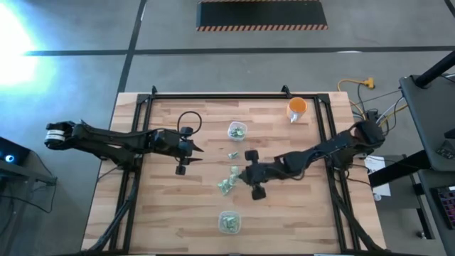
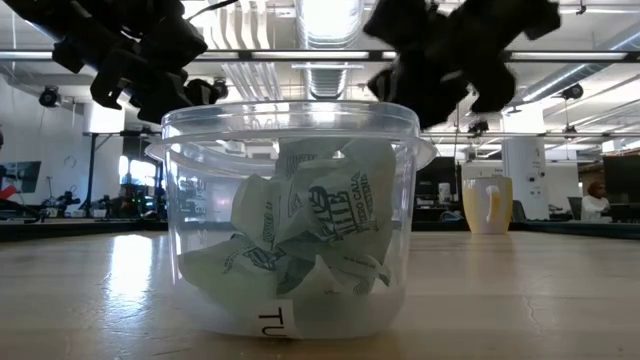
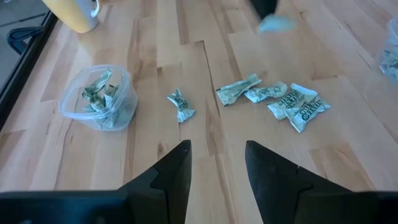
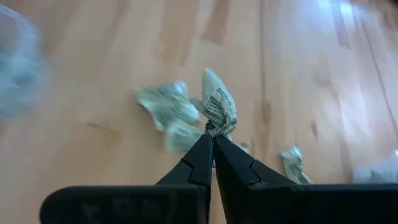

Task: Pick and place items into bin
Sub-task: Put the stevia packet into the bottom transparent bin, then put the stevia packet into the top transparent bin

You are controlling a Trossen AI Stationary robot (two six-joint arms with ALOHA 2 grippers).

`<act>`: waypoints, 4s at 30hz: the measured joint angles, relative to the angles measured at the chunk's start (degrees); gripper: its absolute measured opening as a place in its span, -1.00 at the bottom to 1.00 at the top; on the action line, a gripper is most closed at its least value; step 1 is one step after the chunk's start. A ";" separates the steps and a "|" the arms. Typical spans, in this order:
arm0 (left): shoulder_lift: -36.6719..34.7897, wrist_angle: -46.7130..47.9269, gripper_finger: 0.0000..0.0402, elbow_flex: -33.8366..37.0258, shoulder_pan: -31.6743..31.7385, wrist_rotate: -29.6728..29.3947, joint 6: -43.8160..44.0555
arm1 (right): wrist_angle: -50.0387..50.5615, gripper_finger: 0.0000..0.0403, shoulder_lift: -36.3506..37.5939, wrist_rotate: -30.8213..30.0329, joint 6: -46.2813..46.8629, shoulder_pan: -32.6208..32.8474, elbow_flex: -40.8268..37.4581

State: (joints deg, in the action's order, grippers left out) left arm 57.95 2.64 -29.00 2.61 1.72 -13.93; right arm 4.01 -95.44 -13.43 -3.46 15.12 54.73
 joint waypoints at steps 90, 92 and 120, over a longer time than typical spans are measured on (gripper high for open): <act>-0.18 1.31 -0.33 0.18 -0.01 0.10 0.07 | 18.32 -0.50 -10.89 1.58 0.29 11.31 22.93; -0.05 0.86 -0.33 0.18 0.00 0.11 0.06 | 22.50 -0.53 -10.80 -1.84 2.78 11.29 22.84; 29.74 -32.54 -0.33 -0.02 -5.45 2.92 -1.36 | 36.56 -0.70 -10.69 -14.81 16.27 11.06 20.45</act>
State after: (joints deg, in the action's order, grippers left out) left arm 87.70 -29.90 -29.02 -2.84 4.64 -15.30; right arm 40.57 -106.13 -28.24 12.82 26.18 75.18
